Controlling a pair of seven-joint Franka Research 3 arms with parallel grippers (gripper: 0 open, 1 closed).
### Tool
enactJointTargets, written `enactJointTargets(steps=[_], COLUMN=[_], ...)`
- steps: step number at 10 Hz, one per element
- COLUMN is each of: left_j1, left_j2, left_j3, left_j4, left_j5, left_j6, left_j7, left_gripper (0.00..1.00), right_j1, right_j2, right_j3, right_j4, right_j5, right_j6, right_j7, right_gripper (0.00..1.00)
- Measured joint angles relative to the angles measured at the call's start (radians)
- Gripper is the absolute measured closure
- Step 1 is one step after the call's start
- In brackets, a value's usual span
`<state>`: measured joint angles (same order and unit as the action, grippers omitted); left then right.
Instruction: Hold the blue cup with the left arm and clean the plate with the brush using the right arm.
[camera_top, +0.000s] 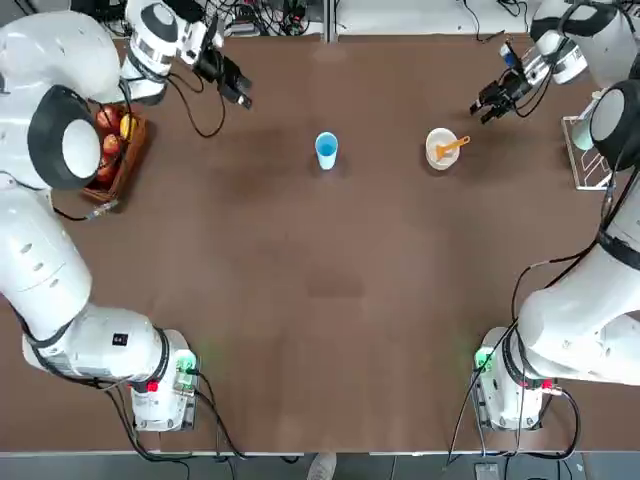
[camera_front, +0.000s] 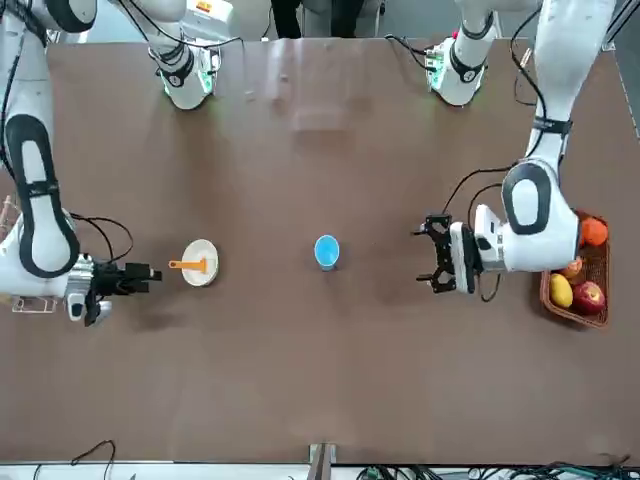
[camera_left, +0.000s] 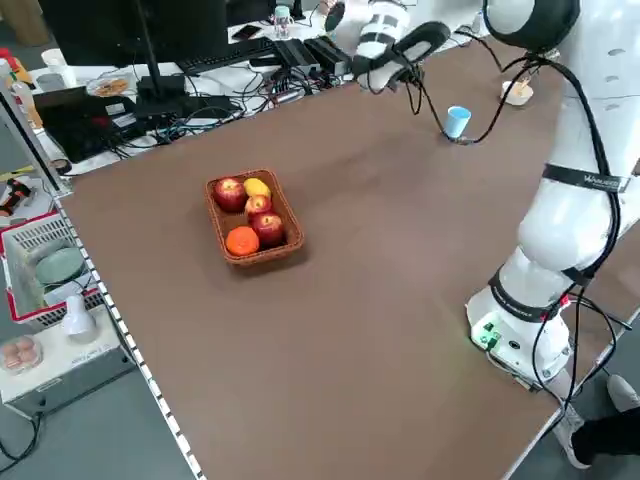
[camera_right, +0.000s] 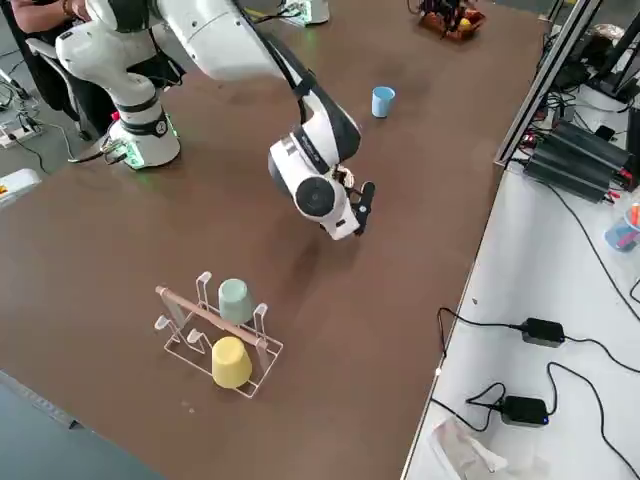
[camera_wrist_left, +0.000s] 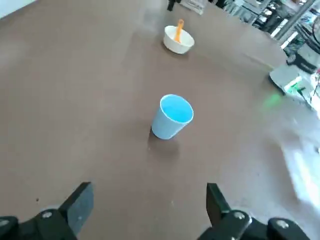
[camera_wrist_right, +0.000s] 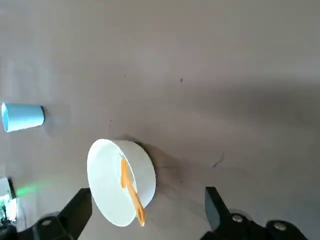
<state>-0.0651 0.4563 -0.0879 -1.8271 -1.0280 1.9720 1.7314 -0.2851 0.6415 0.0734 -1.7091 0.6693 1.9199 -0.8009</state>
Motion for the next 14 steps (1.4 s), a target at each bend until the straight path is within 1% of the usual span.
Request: enactJointTargets(steps=[1, 2, 3, 4, 6, 9, 10, 11, 12, 14], left_j1=[0.005, 0.003, 0.001, -0.002, -0.009, -0.019, -0.022, -0.028, -0.035, -0.070], left_j2=[0.048, 0.090, 0.126, 0.155, 0.203, 0.275, 0.302, 0.322, 0.330, 0.332], left_j3=[0.000, -0.002, -0.013, -0.033, -0.060, -0.087, -0.090, -0.091, -0.092, -0.092], left_j4=[-0.006, -0.009, -0.011, -0.012, -0.014, -0.014, -0.014, -0.014, -0.013, -0.012], left_j5=[-0.083, -0.147, -0.201, -0.254, -0.333, -0.410, -0.423, -0.429, -0.432, -0.477], left_j6=[0.000, 0.000, -0.001, -0.001, -0.011, -0.042, -0.060, -0.070, -0.074, -0.076], left_j7=[0.142, 0.247, 0.332, 0.416, 0.518, 0.619, 0.653, 0.681, 0.708, 0.735], left_gripper=[0.00, 0.01, 0.01, 0.01, 0.01, 0.01, 0.01, 0.01, 0.01, 0.01], right_j1=[-0.014, -0.043, -0.068, -0.079, -0.087, -0.090, -0.090, -0.091, -0.091, -0.091], right_j2=[0.000, 0.000, -0.001, -0.002, -0.003, -0.026, -0.032, -0.035, -0.035, -0.035], right_j3=[0.022, 0.061, 0.091, 0.100, 0.105, 0.106, 0.106, 0.106, 0.106, 0.106], right_j4=[-0.024, -0.047, -0.068, -0.085, -0.101, -0.122, -0.126, -0.132, -0.136, -0.138], right_j5=[0.008, 0.012, 0.012, 0.012, 0.012, 0.012, 0.012, 0.012, 0.012, 0.012], right_j6=[0.001, 0.006, 0.016, 0.025, 0.028, 0.028, 0.028, 0.028, 0.031, 0.044], right_j7=[-0.027, -0.048, -0.072, -0.096, -0.117, -0.122, -0.123, -0.123, -0.123, -0.124], right_gripper=[0.00, 0.00, 0.00, 0.01, 0.01, 0.06, 0.09, 0.16, 0.20, 0.21])
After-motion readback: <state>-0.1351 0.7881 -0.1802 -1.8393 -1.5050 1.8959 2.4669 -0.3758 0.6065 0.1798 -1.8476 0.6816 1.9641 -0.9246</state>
